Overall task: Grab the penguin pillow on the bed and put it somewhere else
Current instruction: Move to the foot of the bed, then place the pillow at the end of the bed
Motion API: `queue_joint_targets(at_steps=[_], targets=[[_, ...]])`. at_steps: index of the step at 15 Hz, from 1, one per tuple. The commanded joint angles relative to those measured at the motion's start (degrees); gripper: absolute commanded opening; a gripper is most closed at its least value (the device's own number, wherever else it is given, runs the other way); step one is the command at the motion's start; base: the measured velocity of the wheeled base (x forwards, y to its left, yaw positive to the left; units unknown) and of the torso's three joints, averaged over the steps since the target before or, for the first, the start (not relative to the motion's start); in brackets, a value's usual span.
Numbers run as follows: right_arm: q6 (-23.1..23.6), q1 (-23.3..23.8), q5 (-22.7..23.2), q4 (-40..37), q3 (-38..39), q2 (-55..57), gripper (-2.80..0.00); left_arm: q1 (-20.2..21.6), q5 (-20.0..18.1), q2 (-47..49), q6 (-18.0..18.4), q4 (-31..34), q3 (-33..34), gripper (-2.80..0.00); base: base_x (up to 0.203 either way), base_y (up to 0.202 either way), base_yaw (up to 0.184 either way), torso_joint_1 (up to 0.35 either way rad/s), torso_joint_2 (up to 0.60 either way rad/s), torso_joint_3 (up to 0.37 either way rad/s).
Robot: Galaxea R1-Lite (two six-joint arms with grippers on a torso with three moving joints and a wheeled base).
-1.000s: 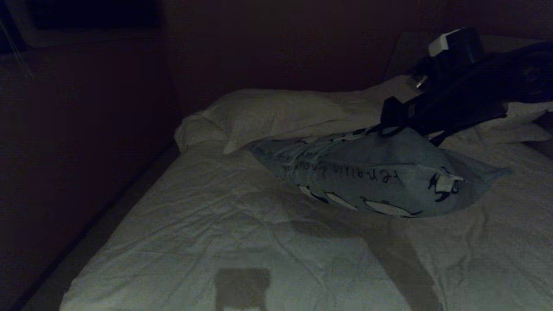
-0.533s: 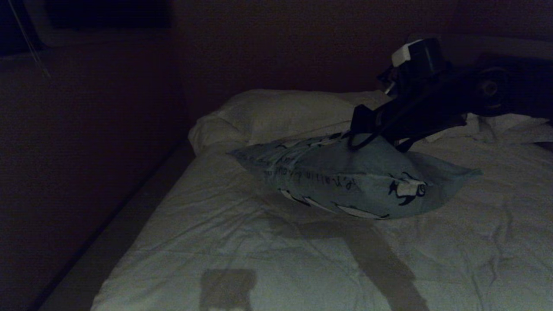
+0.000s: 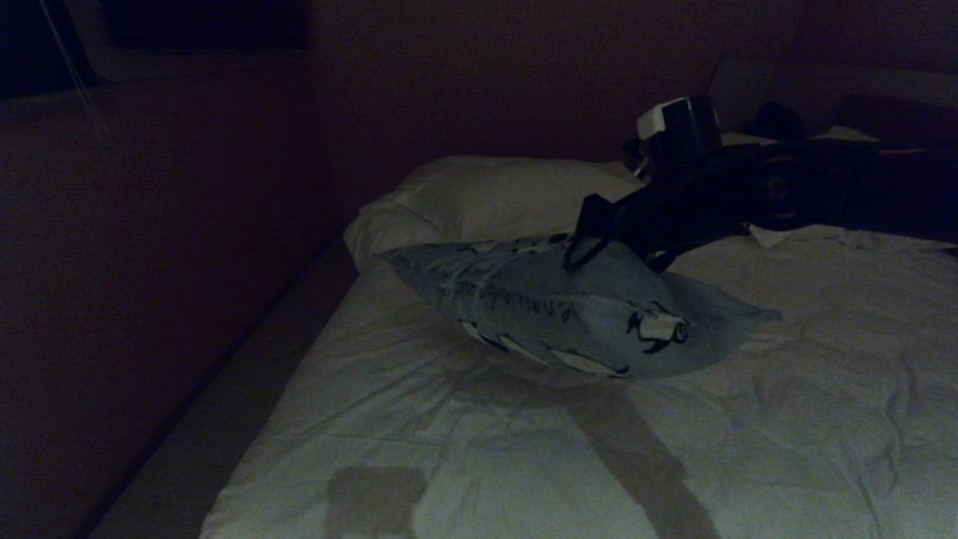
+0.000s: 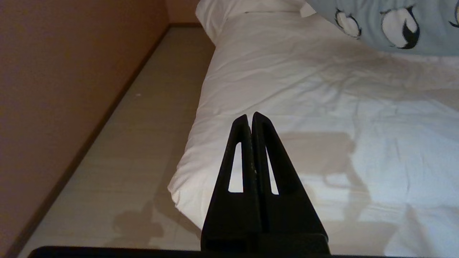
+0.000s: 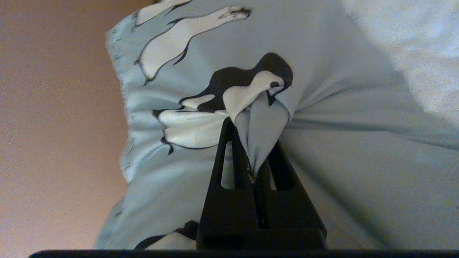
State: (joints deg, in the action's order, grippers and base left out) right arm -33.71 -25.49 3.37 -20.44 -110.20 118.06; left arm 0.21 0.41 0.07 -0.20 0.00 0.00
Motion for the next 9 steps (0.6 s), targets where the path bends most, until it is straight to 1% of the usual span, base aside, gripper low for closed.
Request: queue_joint_targets(at_steps=[1,2,4,7,9], targets=[[-0.13,-0.33,-1.79,4.62,-0.01,2.15,-2.8,-0.03,0.02,0.01,-0.07,0.0,0.0,-2.8,0.0,0.0,0.0,0.0,0.0,0.0],[-0.13,-0.44,-2.32,5.15,-0.01,2.44,-2.8,-0.03,0.02,0.01,-0.07,0.0,0.0,-2.8,0.0,0.0,0.0,0.0,0.0,0.0],[0.36,-0.52,-4.83,6.02,0.07,3.66,-2.8,-0.03,0.02,0.01,-0.07,0.0,0.0,-2.8,0.0,0.0,0.0,0.0,0.0,0.0],[0.82,-0.73,-5.27,5.48,0.67,5.52,-2.8,-0.03,0.02,0.01,-0.07,0.0,0.0,-2.8,0.0,0.0,0.0,0.0,0.0,0.0],[1.97,-1.43,-6.24,5.25,2.6,6.9,-2.8,-0.03,0.02,0.01,-0.07,0.0,0.0,-2.8,0.0,0.0,0.0,0.0,0.0,0.0]])
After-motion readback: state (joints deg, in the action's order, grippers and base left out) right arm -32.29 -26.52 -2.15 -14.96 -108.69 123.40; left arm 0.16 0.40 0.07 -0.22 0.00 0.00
